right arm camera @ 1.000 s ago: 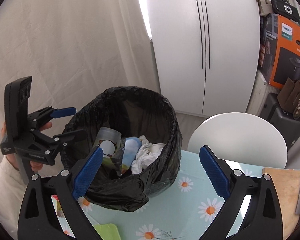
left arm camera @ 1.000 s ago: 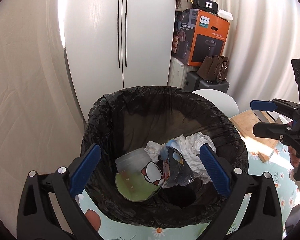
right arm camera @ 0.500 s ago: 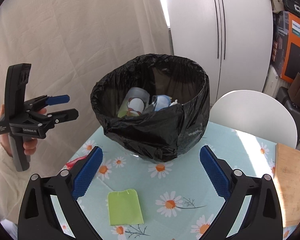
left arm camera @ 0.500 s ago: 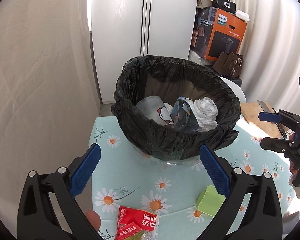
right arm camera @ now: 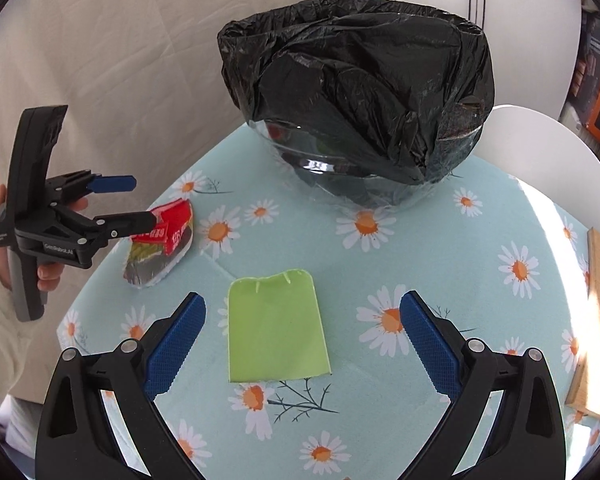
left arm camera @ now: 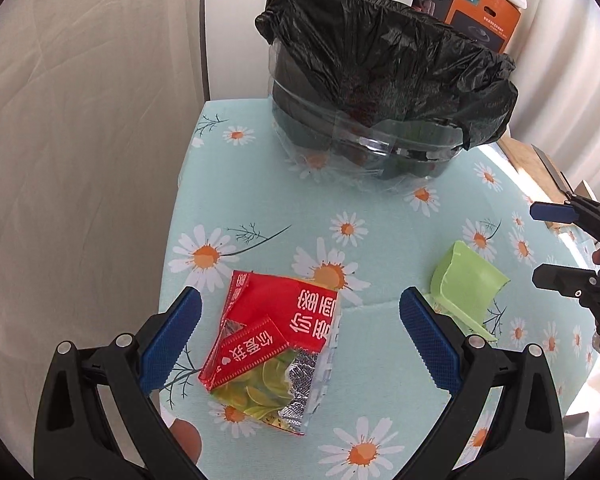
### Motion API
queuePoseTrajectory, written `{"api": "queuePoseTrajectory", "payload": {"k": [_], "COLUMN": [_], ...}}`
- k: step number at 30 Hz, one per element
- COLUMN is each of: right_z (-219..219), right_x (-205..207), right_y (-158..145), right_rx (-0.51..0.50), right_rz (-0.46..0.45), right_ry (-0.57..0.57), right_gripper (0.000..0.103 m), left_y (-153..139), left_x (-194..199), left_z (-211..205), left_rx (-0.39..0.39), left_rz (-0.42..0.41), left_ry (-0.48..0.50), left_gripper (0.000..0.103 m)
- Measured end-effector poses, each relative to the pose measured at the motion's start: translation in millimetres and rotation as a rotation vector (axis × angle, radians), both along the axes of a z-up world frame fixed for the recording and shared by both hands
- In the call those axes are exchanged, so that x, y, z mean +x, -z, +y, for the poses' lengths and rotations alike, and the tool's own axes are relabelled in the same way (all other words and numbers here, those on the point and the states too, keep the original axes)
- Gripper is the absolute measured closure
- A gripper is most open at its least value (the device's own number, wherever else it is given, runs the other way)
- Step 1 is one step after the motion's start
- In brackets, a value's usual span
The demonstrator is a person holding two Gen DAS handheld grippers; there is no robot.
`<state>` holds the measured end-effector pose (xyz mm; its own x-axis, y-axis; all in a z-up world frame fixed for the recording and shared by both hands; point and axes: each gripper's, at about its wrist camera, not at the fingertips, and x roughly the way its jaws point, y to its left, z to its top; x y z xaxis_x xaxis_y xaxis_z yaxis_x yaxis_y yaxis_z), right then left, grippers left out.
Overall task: Collect trash
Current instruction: 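Grasp the green plastic piece with the right tool while the left tool grasps the red wrapper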
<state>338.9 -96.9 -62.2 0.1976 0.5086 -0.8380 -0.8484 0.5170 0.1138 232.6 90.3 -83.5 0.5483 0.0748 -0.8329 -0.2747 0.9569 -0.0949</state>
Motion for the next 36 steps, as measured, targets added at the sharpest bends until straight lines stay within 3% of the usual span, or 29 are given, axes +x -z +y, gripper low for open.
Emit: {"api": "queuePoseTrajectory", "payload": {"k": [7, 10, 13, 18, 20, 22, 23, 24, 36], "right_z": [11.1, 14.2, 17.7, 19.9, 19.0, 18.5, 17.9, 16.6, -19.4], "right_x": [-14.9, -14.1, -15.5, -9.5, -6.3, -3.1, -1.8, -0.7, 12.4], "right_y": [30.8, 47.1, 60.4, 71.3, 70.3, 70.3, 71.4, 72.0, 50.2], "right_rx": [-0.052, -0.074, -0.129, -0.143, -0.113, -0.096, -0.096, -0.100, -0.060], "right_rz": [0.020, 0.060, 0.034, 0.081, 0.113, 0.122, 0.129, 0.132, 0.171], "right_ry": [-0.075, -0.067, -0.061, -0.025, -0.022, -0.022, -0.022, -0.011, 0.041], "right_gripper": [0.010, 0.010, 0.010, 0.010, 0.011, 0.015, 0.034, 0.037, 0.042], "left_y": [32.1, 46.2, 57.3, 63.4, 62.8, 61.0, 59.9, 59.3, 50.0], "left_x": [-6.2, -3.4, 1.5, 9.9, 12.4, 13.1, 13.4, 13.6, 5.2], "left_z": [-4.2, -7.3, -7.9, -3.6, -4.1, -4.7, -4.8, -4.9, -12.3], "left_rx": [0.028, 0.046, 0.049, 0.065, 0.061, 0.067, 0.067, 0.071, 0.046], "left_rz": [0.067, 0.116, 0.153, 0.156, 0.161, 0.156, 0.153, 0.155, 0.170], "left_ry": [0.006, 0.015, 0.028, 0.024, 0.040, 0.045, 0.042, 0.035, -0.008], "left_gripper": [0.006, 0.006, 0.006, 0.006, 0.008, 0.017, 0.020, 0.022, 0.040]}}
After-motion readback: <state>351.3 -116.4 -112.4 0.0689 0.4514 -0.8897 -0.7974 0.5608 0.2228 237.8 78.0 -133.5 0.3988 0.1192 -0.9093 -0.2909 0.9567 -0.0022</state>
